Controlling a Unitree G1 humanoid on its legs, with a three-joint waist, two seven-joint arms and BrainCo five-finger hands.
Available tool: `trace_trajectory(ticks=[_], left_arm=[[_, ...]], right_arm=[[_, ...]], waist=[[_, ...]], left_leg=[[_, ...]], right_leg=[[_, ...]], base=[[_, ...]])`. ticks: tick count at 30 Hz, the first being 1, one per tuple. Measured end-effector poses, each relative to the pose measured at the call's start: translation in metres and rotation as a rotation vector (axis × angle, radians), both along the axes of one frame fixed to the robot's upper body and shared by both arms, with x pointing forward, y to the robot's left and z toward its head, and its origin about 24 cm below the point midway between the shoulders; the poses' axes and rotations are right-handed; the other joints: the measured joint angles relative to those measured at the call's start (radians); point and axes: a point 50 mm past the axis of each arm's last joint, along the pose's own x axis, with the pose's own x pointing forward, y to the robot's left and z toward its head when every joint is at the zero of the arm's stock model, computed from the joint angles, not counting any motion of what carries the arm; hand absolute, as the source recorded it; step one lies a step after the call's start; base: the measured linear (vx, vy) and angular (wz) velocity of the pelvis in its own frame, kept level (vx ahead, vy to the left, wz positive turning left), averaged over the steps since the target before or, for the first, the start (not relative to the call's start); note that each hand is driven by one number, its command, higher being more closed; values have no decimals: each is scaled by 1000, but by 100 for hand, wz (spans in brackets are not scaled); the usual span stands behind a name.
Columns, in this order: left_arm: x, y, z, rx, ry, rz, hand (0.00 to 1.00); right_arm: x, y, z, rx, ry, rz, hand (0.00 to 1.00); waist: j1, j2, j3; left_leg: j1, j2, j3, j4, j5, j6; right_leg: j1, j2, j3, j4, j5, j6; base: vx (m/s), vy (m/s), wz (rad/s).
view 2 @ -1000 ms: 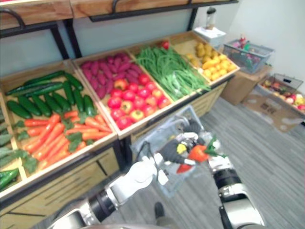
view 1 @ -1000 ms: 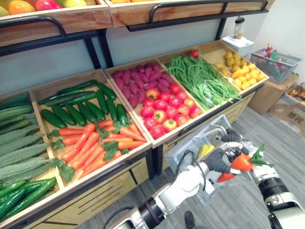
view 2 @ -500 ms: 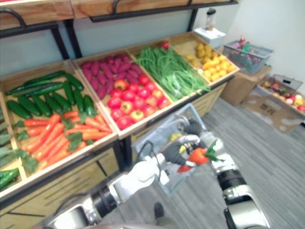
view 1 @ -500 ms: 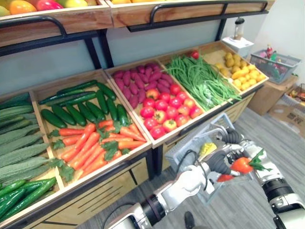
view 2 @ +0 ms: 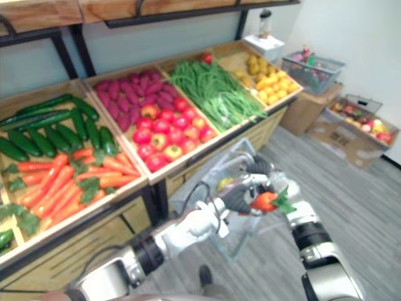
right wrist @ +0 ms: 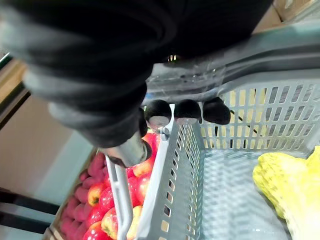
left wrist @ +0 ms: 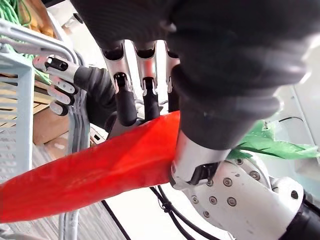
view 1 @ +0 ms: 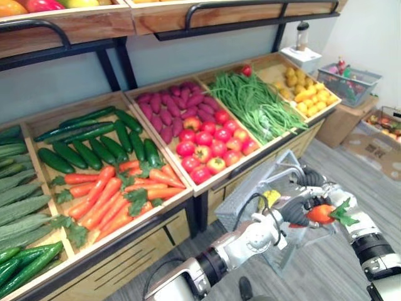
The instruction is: Pick vegetable in the basket
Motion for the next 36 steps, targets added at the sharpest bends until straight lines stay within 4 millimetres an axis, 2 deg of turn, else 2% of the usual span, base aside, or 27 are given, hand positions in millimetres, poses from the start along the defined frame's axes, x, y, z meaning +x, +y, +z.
trace_trajectory(ticks=[13,21,26,29,31,32,36], left_arm=[[6,-6,-3,69,-72,38,100],[7,-5,-5,98,-128,61,100],[27,19,-39,251,-47,205,100],[46,59,-69,456,17,353,100],[46,66,-75,524,11,361,100],[45,69,-81,556,23,363,0],[46,88,-92,637,20,389,0]], right_arm=[[2,-9,-7,-60,43,-33,100],[2,-10,-7,-50,48,-35,100],[1,0,-8,-36,57,20,100],[1,6,-5,-25,54,61,100],[1,18,-3,-17,37,120,100],[2,22,-2,-8,19,138,100],[6,23,8,15,-28,139,100]], waist=[[-6,10,0],[-18,32,1],[-25,38,2],[-35,42,3],[-34,42,4],[-31,43,5],[-35,43,5]], left_leg=[[5,-9,21,-19,6,-3],[4,-9,25,-19,6,-3],[3,-8,47,-17,4,-6],[-3,-4,48,-14,3,-7],[-17,-3,47,-9,3,-7],[-23,-2,45,-7,3,-7],[-24,-2,44,-7,2,-8]], right_leg=[[-19,6,26,0,1,-1],[-23,7,31,0,1,-1],[-38,14,52,1,1,-1],[-43,18,53,1,1,-1],[-56,19,53,1,4,-4],[-59,19,53,1,5,-4],[-59,20,53,1,5,-4]], base=[[20,-6,-6],[3,-4,-1],[14,-18,-13],[8,-6,-1],[13,-8,3],[32,-13,5],[40,-10,1]])
